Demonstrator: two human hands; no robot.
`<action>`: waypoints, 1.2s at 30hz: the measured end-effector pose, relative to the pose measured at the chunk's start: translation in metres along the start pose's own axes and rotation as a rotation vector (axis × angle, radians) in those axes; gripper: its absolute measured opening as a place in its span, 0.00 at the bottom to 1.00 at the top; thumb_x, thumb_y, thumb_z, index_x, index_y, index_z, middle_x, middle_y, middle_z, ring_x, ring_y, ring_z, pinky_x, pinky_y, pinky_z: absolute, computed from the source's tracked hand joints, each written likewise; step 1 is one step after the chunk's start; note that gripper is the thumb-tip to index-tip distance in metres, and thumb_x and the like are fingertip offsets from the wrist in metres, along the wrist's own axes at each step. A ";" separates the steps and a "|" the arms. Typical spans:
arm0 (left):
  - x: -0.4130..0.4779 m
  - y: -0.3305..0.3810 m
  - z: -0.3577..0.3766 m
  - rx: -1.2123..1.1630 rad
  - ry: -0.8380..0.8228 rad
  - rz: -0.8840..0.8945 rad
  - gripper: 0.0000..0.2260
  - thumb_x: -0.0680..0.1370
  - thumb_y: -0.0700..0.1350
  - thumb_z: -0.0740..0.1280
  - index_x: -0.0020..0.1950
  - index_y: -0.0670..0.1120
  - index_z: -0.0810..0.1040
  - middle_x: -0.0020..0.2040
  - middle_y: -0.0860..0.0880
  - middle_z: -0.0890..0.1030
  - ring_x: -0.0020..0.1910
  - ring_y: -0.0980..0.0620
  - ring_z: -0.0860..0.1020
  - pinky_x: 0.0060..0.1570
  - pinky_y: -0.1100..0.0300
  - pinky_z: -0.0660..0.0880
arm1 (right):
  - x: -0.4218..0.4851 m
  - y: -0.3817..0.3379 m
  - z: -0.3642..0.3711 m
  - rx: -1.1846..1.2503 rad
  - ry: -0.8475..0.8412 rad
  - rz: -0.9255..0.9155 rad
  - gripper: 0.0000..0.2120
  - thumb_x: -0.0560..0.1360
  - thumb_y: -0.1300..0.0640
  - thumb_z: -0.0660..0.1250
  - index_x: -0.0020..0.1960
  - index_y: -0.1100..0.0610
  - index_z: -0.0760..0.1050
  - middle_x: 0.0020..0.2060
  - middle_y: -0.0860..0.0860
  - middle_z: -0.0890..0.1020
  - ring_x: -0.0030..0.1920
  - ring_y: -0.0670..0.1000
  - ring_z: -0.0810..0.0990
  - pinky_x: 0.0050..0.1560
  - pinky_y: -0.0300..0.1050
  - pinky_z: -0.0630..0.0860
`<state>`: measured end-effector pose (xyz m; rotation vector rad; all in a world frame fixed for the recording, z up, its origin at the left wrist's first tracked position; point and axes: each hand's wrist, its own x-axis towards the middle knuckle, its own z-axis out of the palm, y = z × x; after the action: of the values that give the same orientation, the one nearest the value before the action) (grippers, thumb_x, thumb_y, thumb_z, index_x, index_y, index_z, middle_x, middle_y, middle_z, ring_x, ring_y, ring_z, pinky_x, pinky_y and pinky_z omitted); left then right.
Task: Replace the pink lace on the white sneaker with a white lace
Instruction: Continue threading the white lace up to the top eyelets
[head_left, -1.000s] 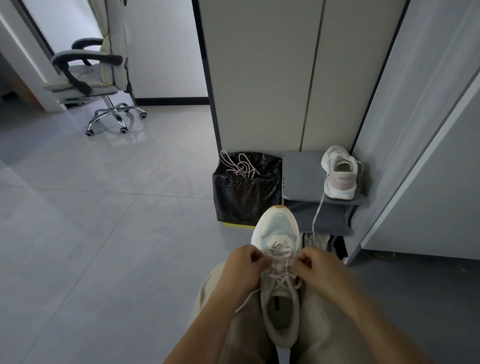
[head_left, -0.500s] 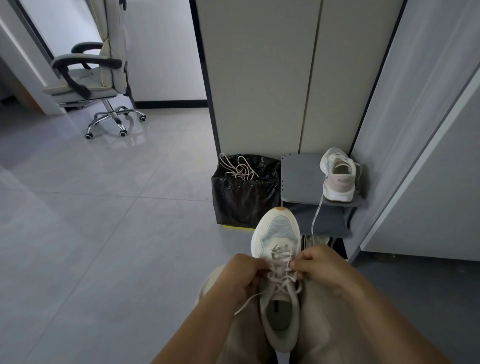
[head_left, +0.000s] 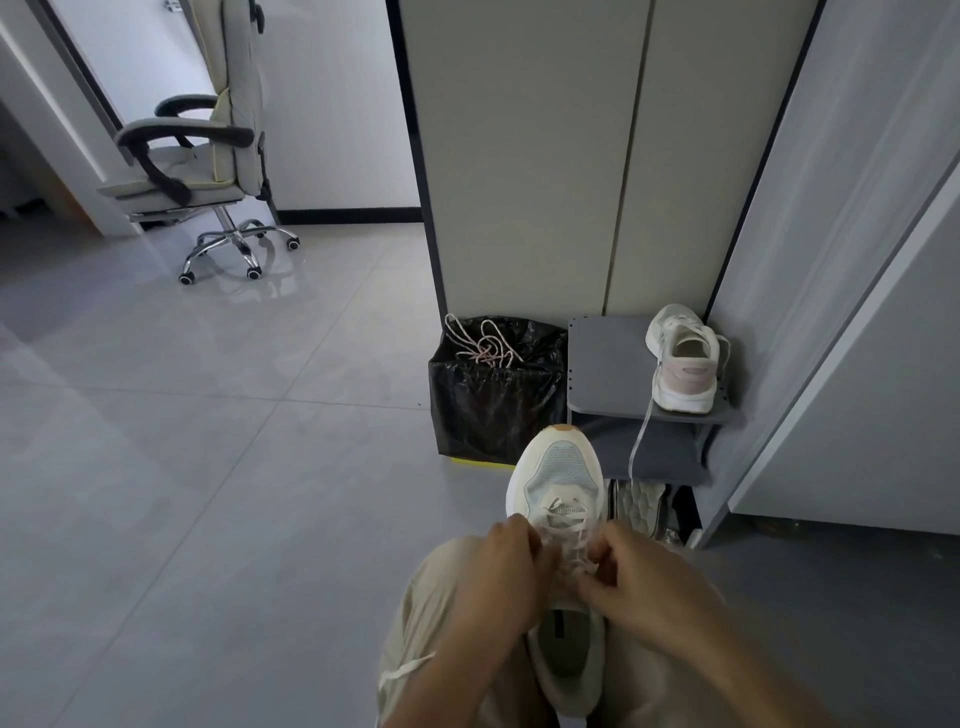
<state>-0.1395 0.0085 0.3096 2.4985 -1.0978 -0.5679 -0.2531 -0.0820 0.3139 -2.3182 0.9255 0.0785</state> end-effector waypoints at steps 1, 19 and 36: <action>0.004 0.000 0.002 0.017 0.001 0.002 0.12 0.81 0.54 0.55 0.54 0.47 0.71 0.45 0.51 0.70 0.38 0.56 0.72 0.30 0.68 0.62 | -0.004 -0.004 0.003 -0.096 0.032 -0.026 0.13 0.73 0.40 0.63 0.50 0.48 0.67 0.42 0.42 0.76 0.41 0.41 0.74 0.41 0.36 0.71; -0.037 -0.022 0.002 -0.529 -0.058 0.090 0.06 0.75 0.42 0.69 0.47 0.53 0.75 0.39 0.59 0.77 0.40 0.73 0.75 0.40 0.80 0.67 | -0.028 0.020 0.017 0.227 0.169 -0.120 0.07 0.71 0.51 0.70 0.41 0.42 0.73 0.35 0.41 0.79 0.42 0.34 0.76 0.39 0.28 0.70; -0.030 -0.027 0.005 -0.331 0.153 0.180 0.04 0.77 0.42 0.66 0.50 0.49 0.77 0.39 0.61 0.71 0.41 0.74 0.70 0.43 0.79 0.65 | -0.014 0.033 0.022 0.125 0.277 -0.248 0.06 0.70 0.51 0.68 0.38 0.43 0.72 0.34 0.39 0.77 0.40 0.42 0.76 0.38 0.36 0.73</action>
<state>-0.1441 0.0480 0.2989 2.0985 -1.0602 -0.4564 -0.2806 -0.0792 0.2829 -2.3418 0.7407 -0.4019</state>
